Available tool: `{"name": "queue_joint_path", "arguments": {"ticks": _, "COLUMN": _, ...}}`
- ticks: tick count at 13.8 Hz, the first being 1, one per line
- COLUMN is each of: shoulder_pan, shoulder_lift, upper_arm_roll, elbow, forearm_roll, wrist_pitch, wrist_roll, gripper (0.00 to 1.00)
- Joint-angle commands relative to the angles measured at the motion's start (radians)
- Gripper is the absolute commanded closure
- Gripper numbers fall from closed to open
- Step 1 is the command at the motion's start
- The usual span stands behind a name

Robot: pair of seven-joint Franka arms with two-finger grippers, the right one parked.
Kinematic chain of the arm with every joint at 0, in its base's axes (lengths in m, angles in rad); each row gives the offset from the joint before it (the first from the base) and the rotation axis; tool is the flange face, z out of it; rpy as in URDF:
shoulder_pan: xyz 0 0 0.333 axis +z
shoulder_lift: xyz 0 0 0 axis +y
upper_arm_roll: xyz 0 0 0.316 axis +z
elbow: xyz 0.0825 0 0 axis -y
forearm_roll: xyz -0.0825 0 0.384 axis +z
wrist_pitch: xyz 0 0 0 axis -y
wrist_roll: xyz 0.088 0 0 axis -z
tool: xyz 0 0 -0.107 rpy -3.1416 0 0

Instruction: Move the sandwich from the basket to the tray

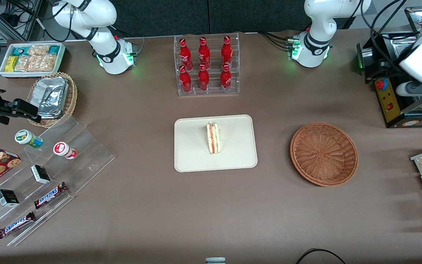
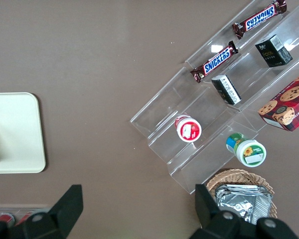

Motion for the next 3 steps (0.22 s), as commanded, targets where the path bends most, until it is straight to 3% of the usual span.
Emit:
{"name": "queue_joint_path", "arguments": {"ticks": 1, "shoulder_pan": -0.02, "shoulder_lift": -0.01, "upper_arm_roll": 0.034, "elbow": -0.017, "forearm_roll": -0.015, "wrist_pitch": -0.003, "wrist_roll": 0.015, "gripper": 0.0}}
{"name": "queue_joint_path", "arguments": {"ticks": 3, "shoulder_pan": -0.022, "shoulder_lift": 0.007, "upper_arm_roll": 0.034, "elbow": -0.011, "forearm_roll": -0.004, "wrist_pitch": 0.002, "wrist_roll": 0.015, "gripper": 0.0}}
